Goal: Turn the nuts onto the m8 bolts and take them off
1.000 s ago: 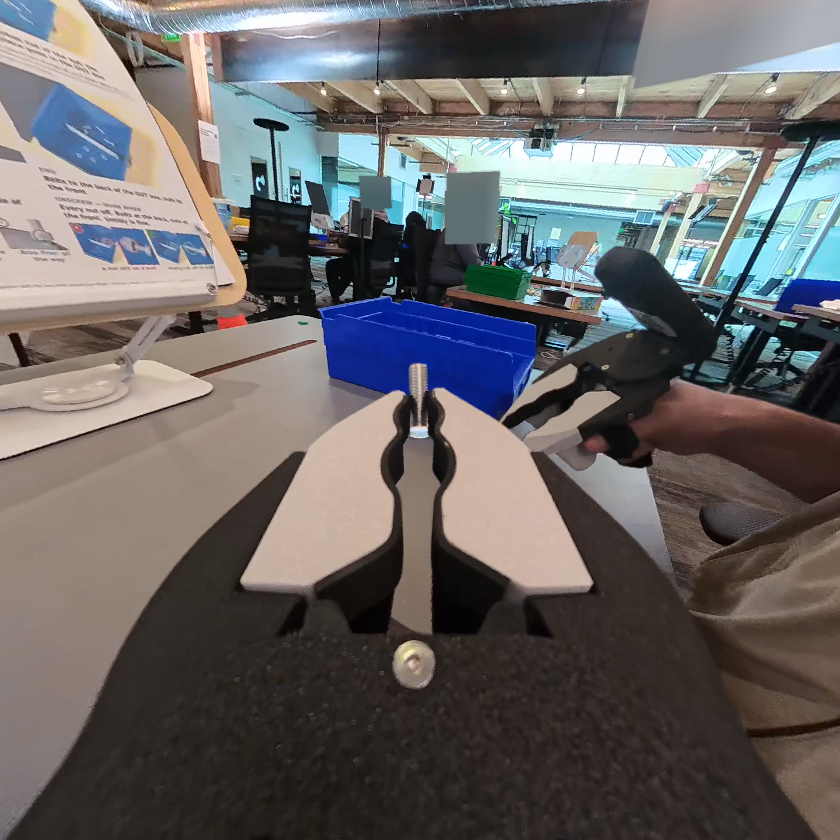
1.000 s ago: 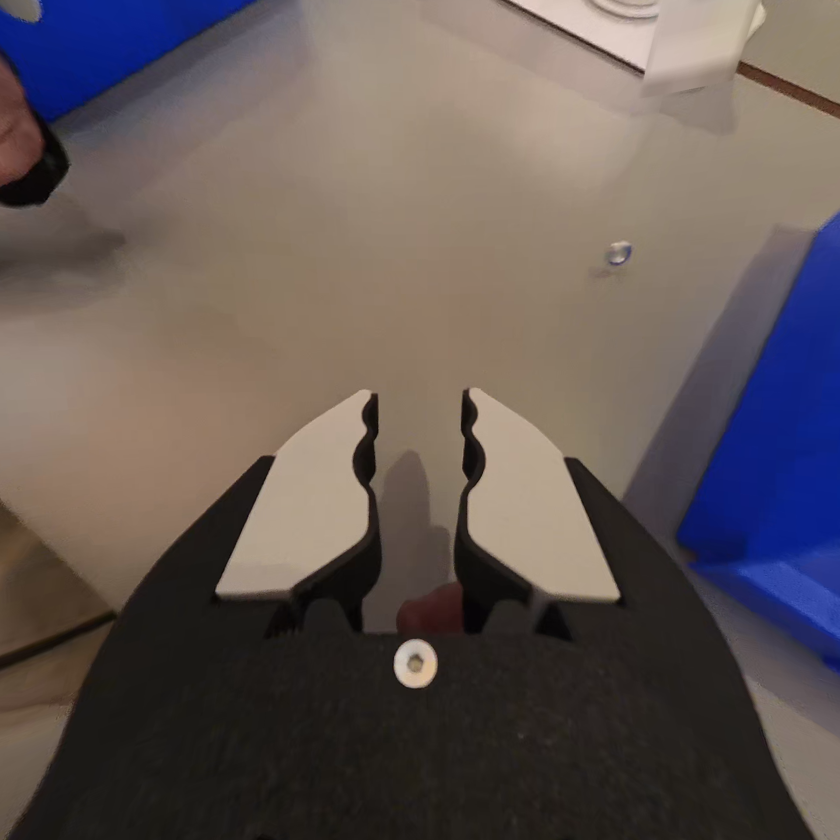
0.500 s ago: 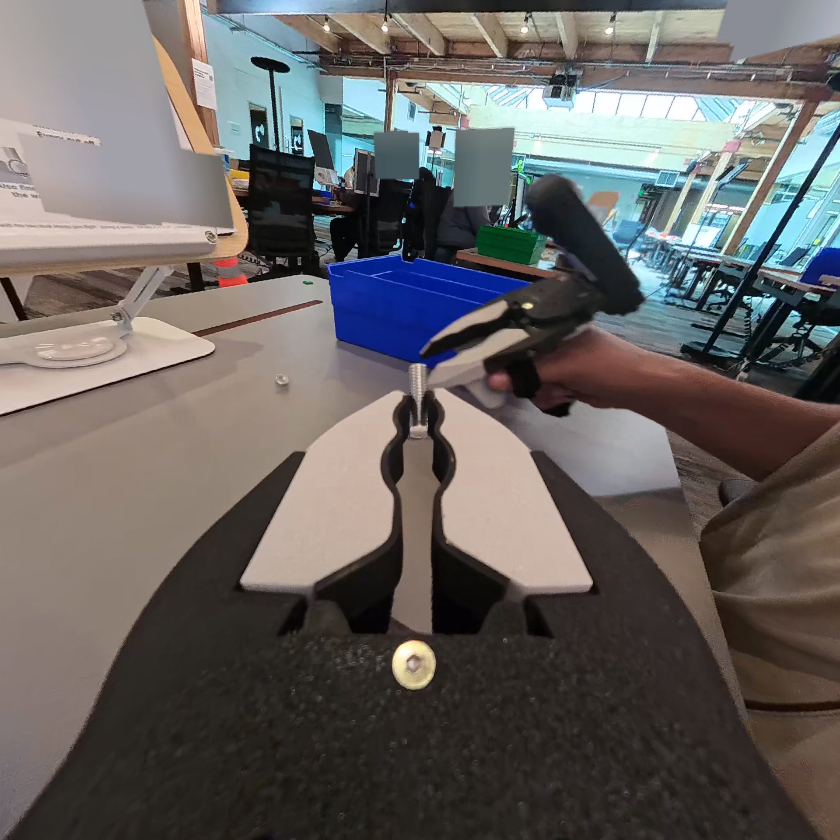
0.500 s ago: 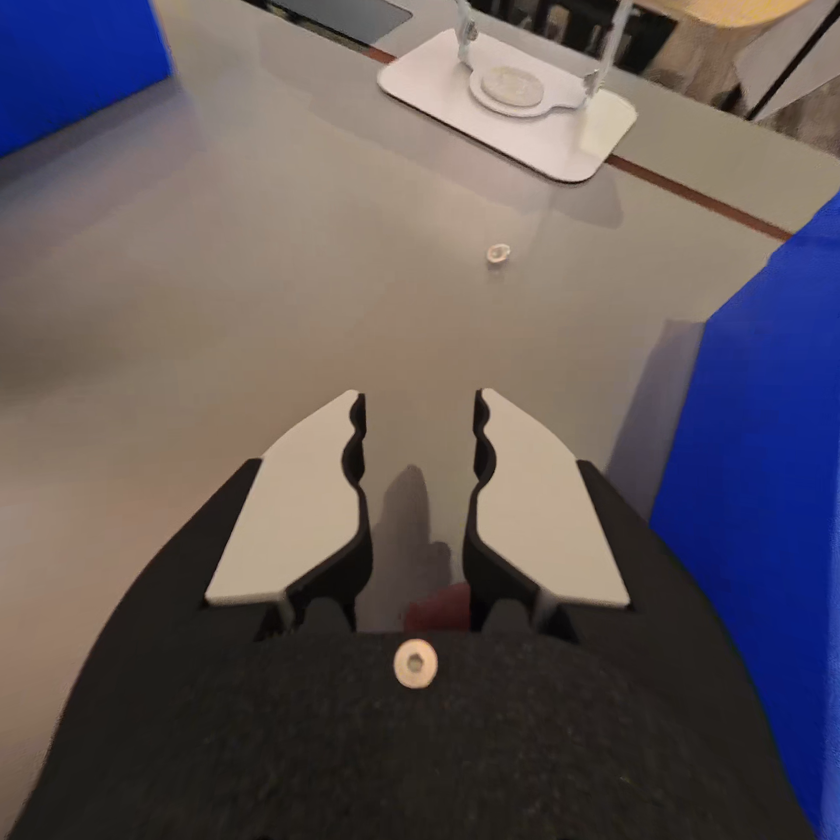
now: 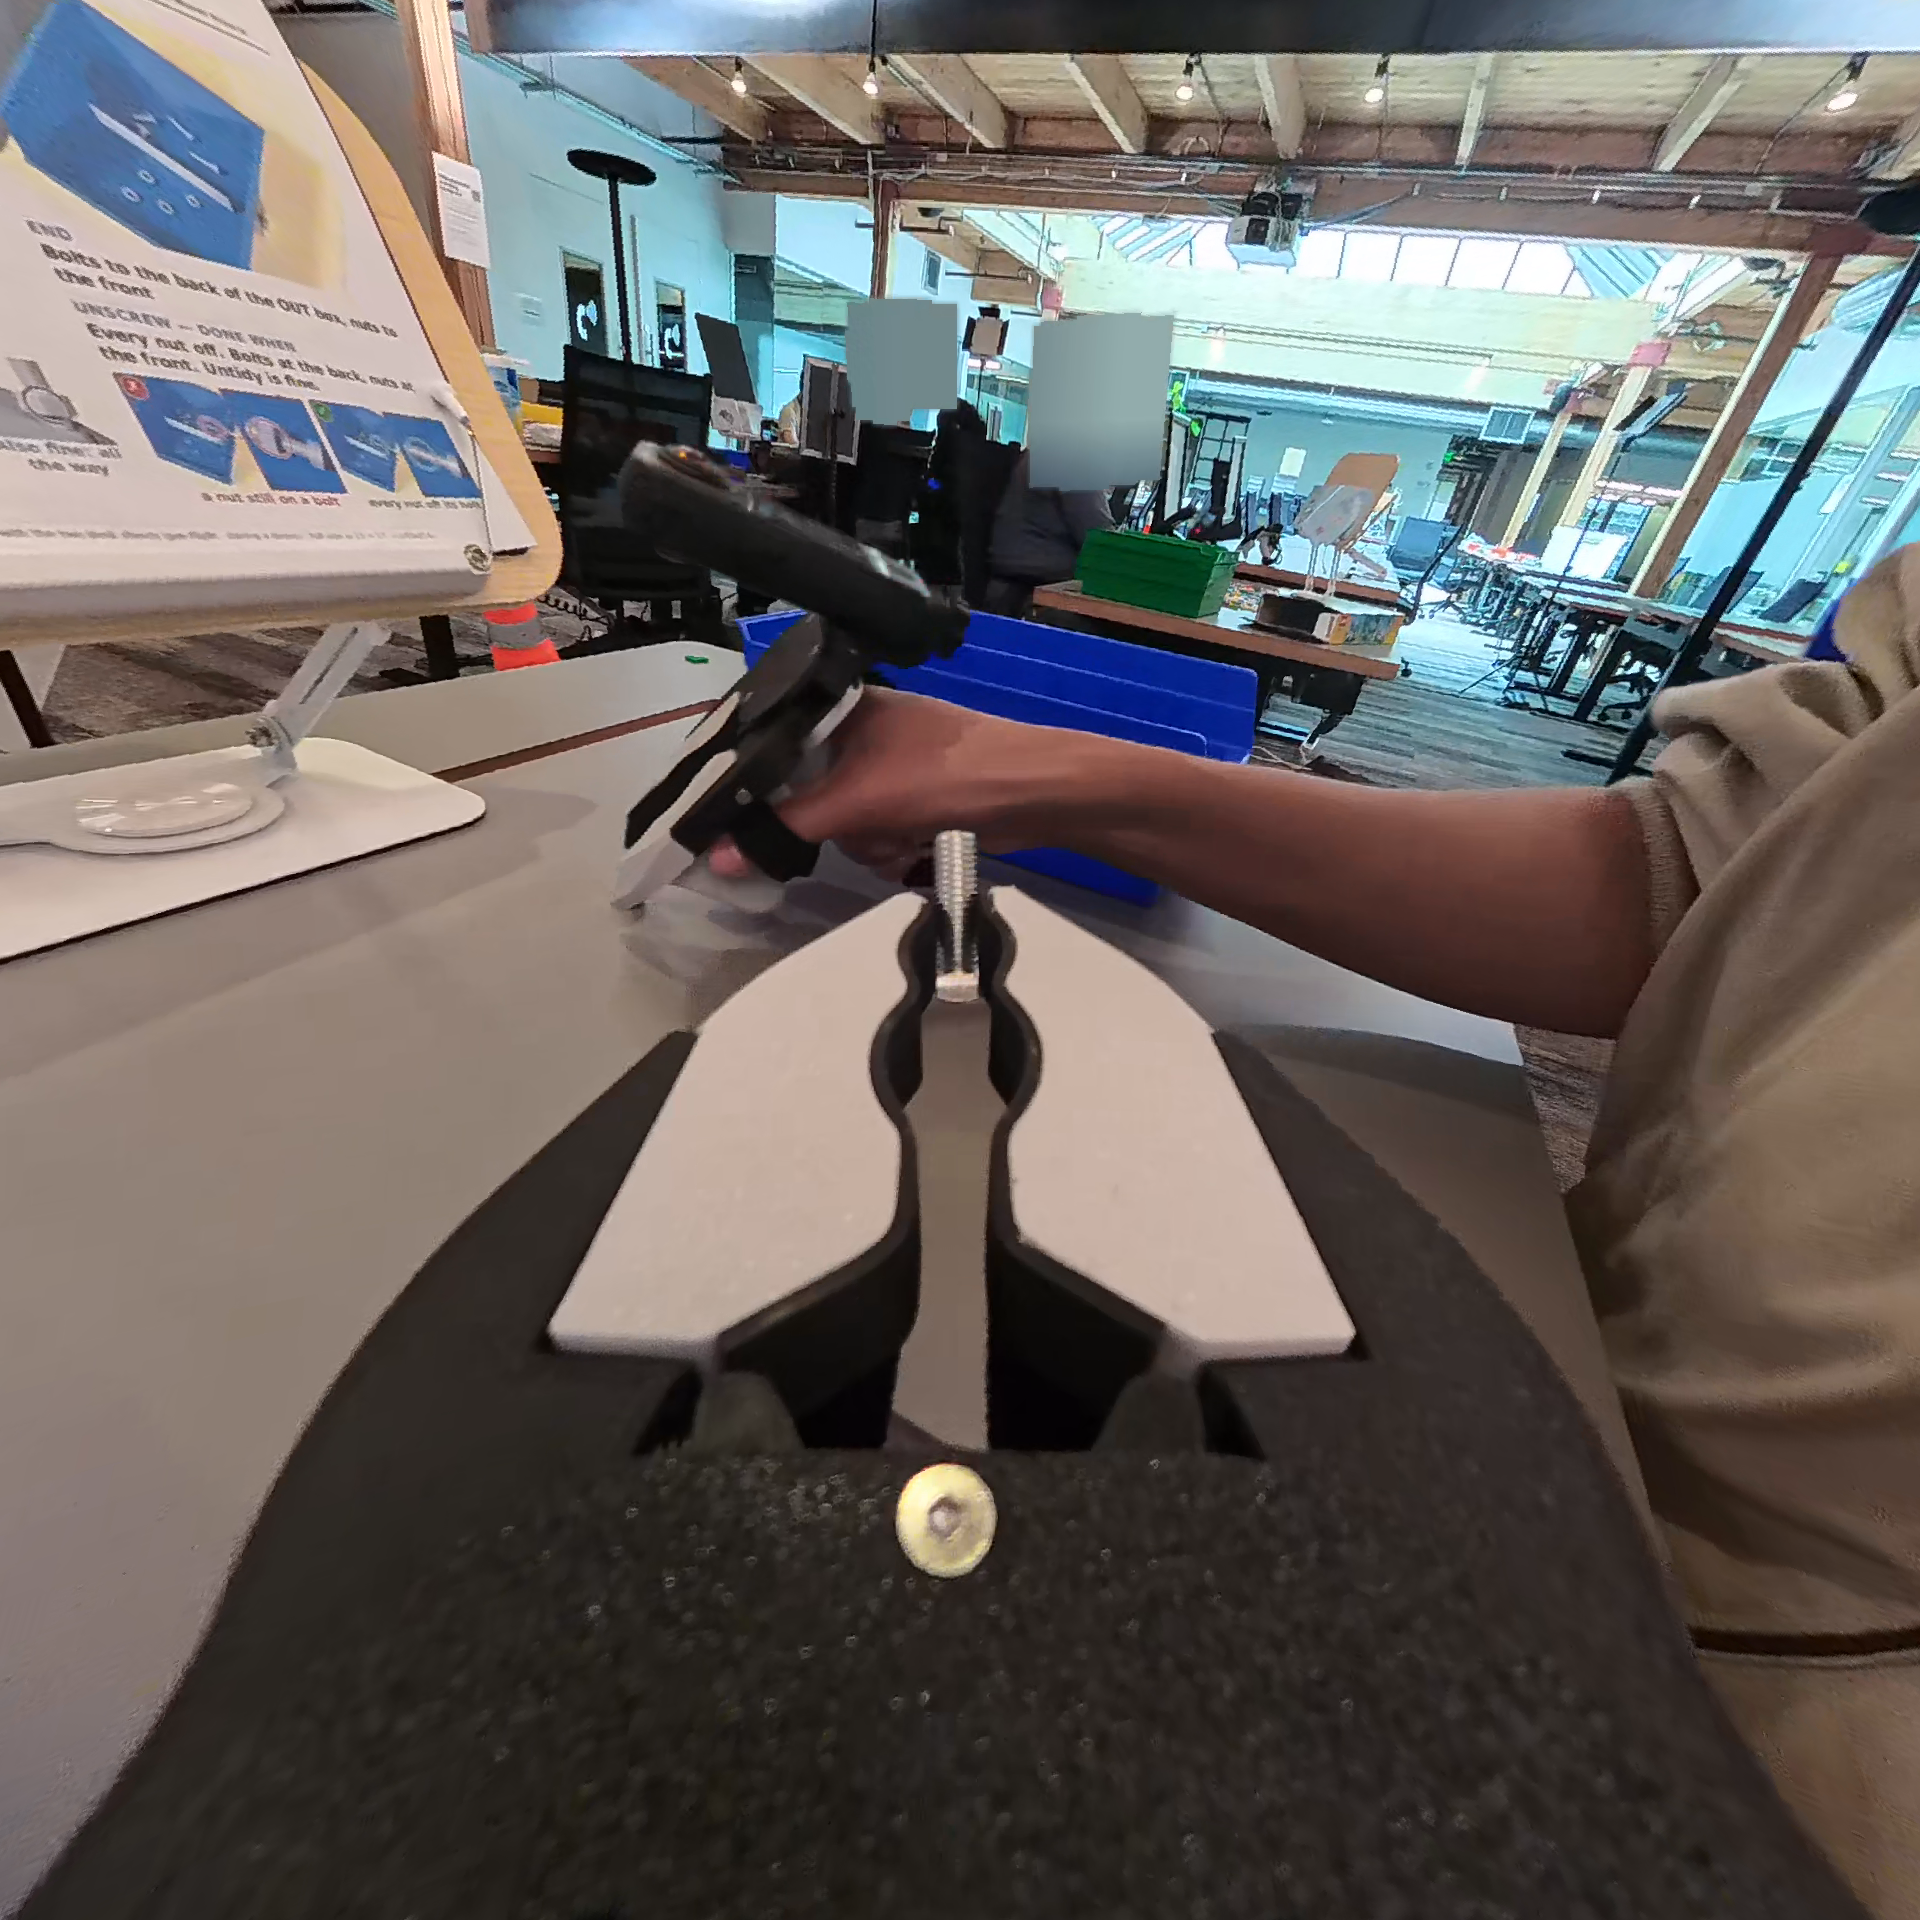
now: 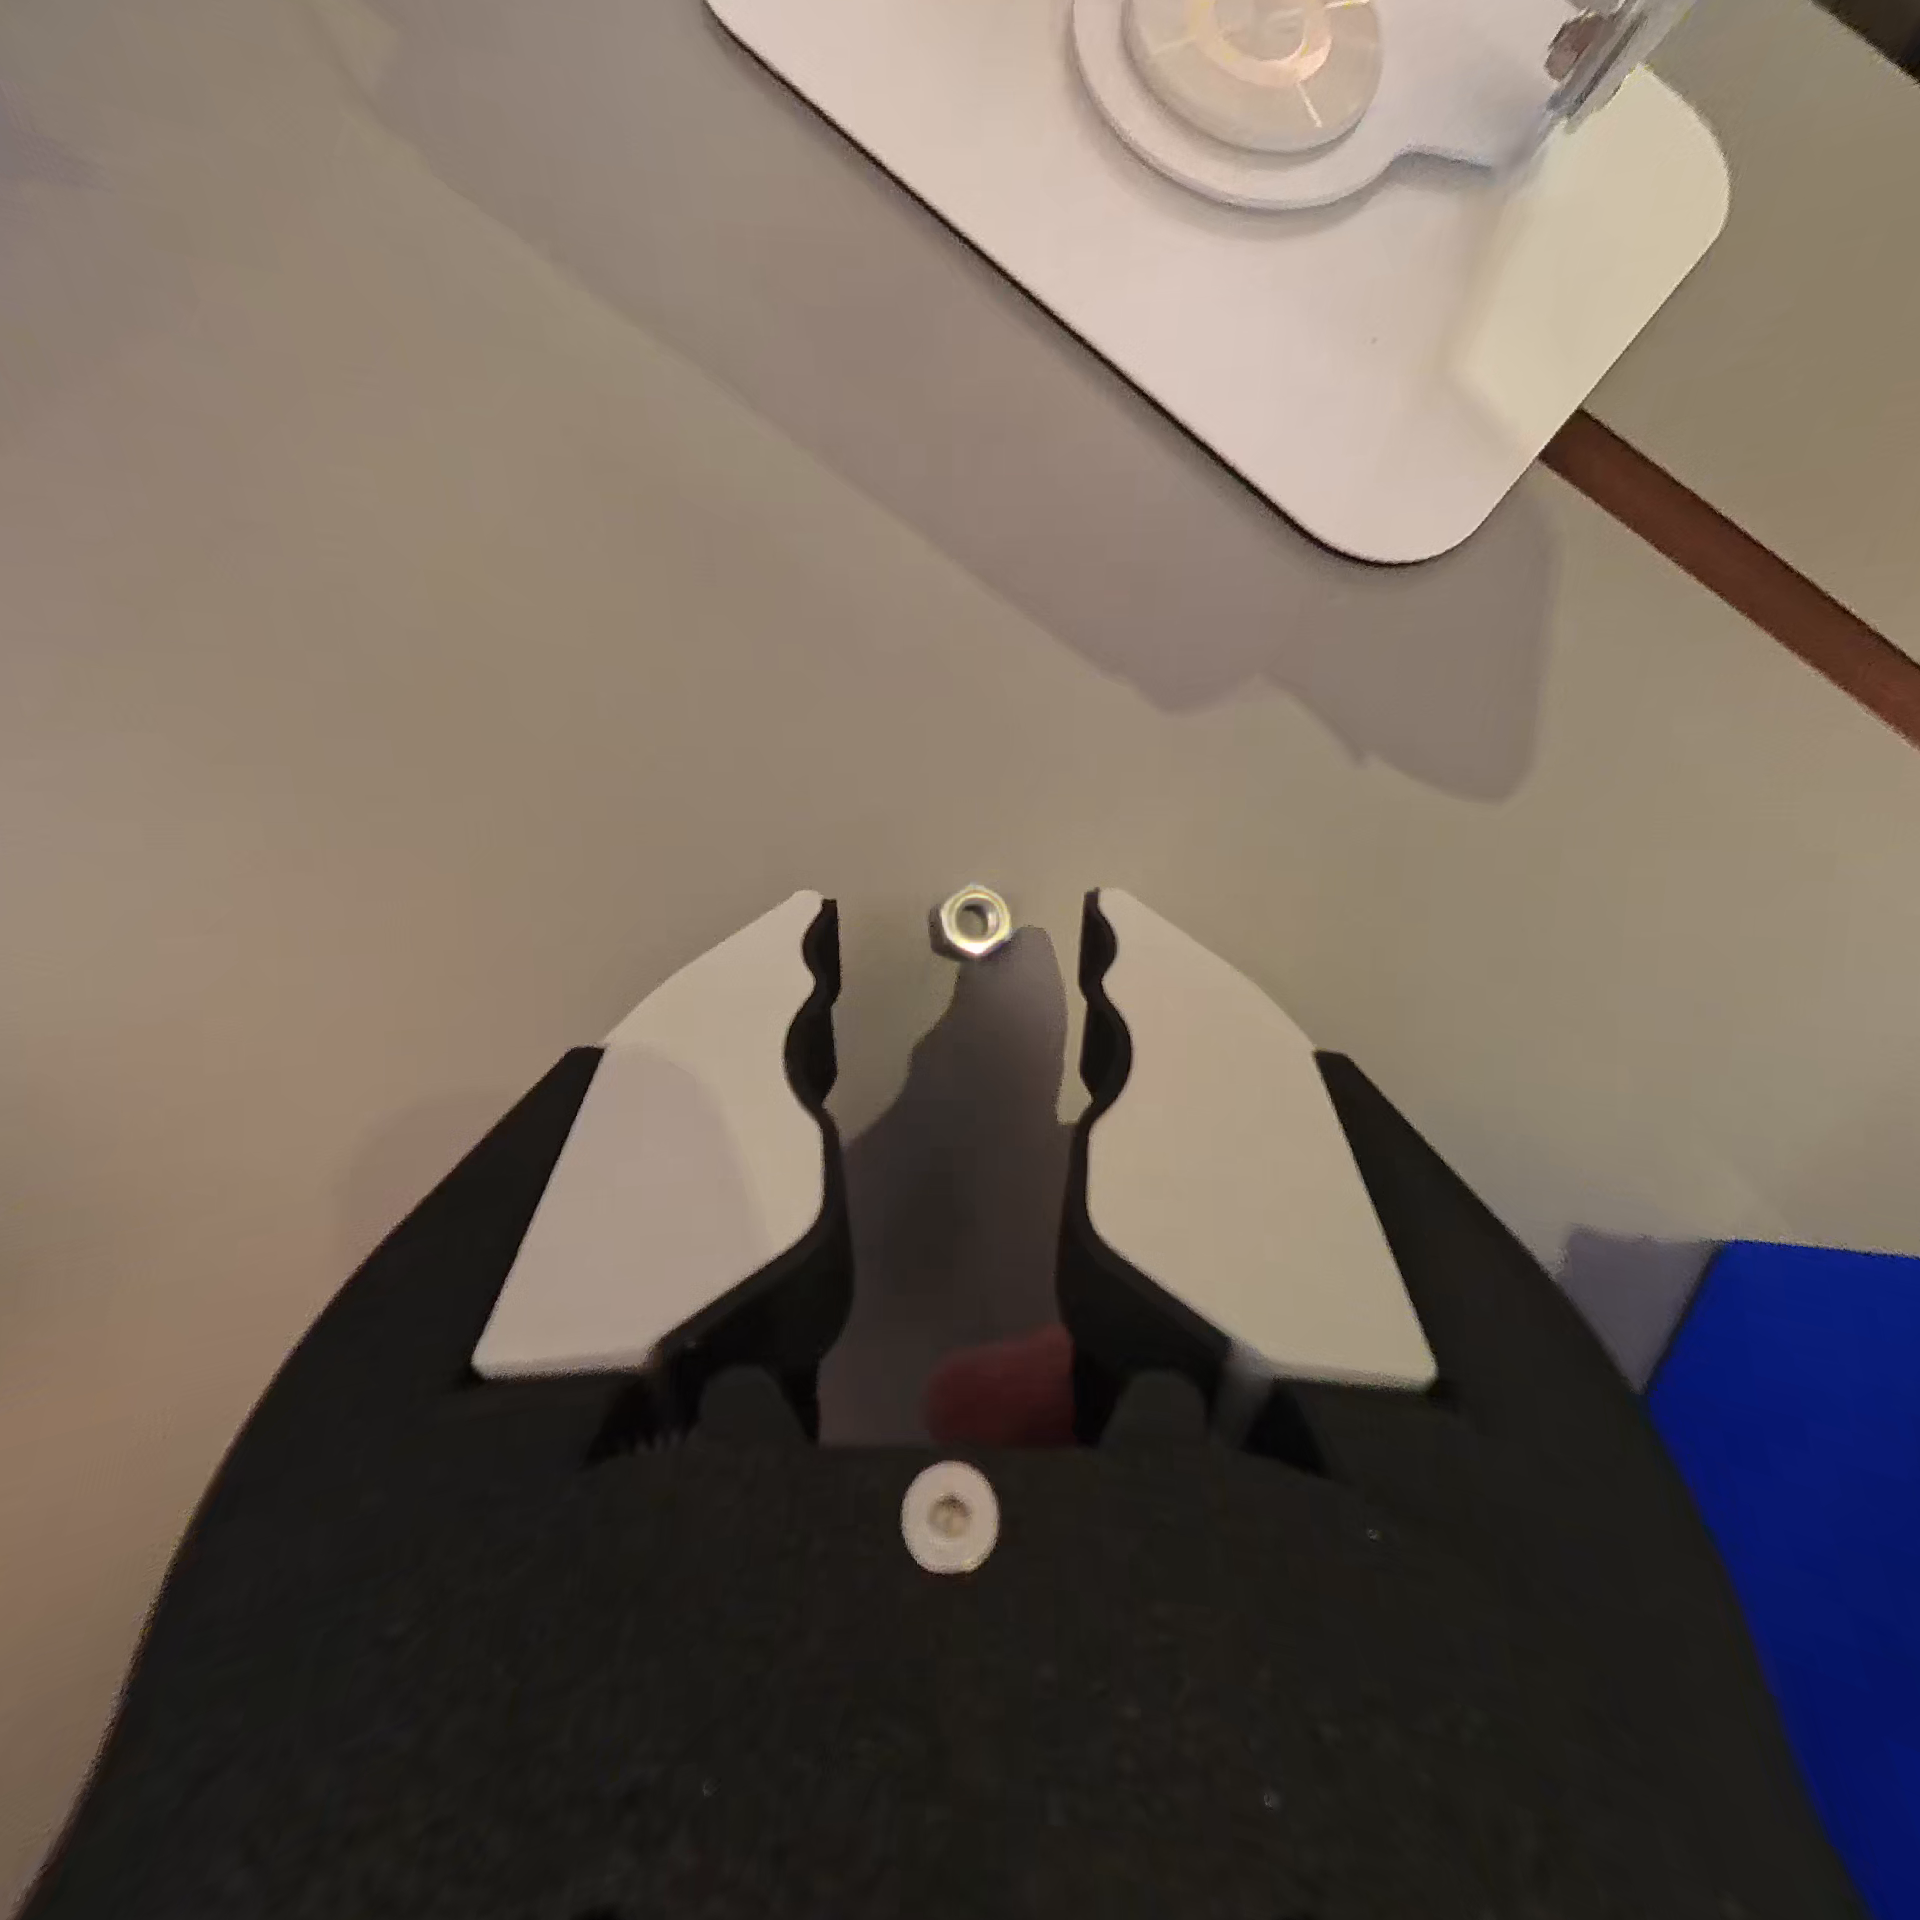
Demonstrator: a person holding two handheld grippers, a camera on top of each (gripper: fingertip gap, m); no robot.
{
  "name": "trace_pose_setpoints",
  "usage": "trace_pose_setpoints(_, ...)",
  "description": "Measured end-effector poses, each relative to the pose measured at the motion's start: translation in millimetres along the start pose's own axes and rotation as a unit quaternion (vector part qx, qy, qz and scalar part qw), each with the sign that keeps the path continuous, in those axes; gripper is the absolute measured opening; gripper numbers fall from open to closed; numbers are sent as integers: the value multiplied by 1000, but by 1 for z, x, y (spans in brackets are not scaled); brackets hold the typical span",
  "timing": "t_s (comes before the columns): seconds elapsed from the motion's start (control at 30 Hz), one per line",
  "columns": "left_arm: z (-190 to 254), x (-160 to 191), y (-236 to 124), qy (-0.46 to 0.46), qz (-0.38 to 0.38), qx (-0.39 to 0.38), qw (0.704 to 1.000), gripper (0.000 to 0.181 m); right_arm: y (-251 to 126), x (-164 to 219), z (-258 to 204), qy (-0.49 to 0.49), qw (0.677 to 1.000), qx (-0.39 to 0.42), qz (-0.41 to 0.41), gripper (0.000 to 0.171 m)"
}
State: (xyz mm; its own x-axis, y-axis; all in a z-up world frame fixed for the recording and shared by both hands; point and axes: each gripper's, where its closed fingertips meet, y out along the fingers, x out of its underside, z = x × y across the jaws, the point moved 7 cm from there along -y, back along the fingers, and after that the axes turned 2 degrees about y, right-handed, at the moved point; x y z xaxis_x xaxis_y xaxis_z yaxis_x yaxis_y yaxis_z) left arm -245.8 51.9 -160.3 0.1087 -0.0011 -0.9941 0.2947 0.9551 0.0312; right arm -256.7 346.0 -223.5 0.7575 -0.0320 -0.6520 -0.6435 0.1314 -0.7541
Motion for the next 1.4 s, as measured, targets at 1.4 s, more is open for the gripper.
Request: trace_pose_setpoints(1.4,17,-40,23,26,-26,178,983,7,-198,-4,-148,-244,832,-432,249,14)
